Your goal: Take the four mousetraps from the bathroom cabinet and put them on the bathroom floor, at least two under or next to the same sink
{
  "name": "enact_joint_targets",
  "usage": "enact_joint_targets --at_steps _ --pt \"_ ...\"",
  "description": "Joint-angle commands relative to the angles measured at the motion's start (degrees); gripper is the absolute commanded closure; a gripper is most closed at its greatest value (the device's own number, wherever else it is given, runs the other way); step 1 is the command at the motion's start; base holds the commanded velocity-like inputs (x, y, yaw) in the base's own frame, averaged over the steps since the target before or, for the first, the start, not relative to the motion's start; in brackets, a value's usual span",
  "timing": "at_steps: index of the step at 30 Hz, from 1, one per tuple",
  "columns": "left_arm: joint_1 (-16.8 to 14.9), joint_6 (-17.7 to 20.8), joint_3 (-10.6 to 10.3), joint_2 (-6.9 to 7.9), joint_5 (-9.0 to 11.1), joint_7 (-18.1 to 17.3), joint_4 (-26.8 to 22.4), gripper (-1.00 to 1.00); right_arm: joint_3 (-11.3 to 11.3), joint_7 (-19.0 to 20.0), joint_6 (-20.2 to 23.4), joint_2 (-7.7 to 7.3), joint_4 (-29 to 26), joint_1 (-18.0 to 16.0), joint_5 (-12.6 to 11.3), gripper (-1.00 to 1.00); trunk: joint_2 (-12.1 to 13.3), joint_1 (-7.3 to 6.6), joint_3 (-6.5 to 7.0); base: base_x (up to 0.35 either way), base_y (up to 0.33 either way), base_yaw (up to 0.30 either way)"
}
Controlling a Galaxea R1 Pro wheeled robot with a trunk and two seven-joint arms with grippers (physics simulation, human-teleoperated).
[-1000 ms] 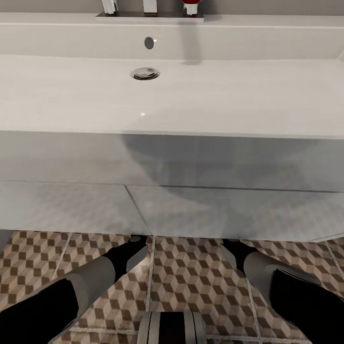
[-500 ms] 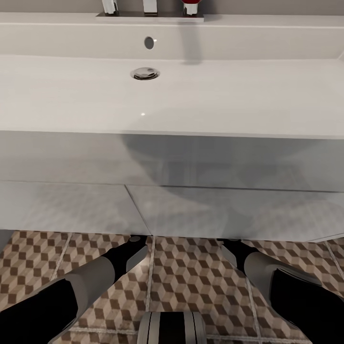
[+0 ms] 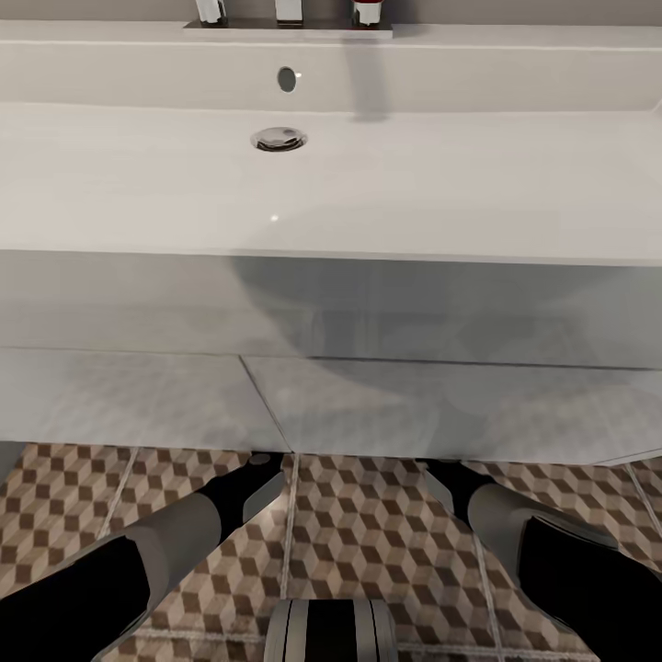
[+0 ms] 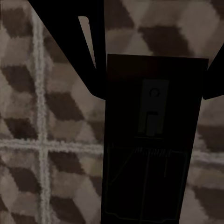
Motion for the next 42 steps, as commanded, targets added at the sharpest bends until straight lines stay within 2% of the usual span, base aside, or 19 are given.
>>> enact_joint_targets --at_steps 1,27,42 --pt "-3.3 -0.1 -0.4 -0.01 0.3 0.3 -0.1 1.00 0.5 -0.3 0.0 0.02 -0.1 -2.0 -0.6 1.00 0.0 0.00 -0.25 0.000 0.000 0.000" --pt "-3.3 -0.1 -0.4 -0.02 0.3 0.3 -0.1 1.00 0.5 -0.4 -0.2 0.03 -0.2 -2.0 -0.6 1.00 0.0 0.03 -0.47 0.000 0.000 0.000" --pt "-3.3 -0.1 -0.4 0.03 0.3 0.3 -0.1 1.00 0.5 -0.5 -2.8 0.07 -0.1 -1.9 -0.6 1.00 0.0 0.03 -0.78 0.000 0.000 0.000"
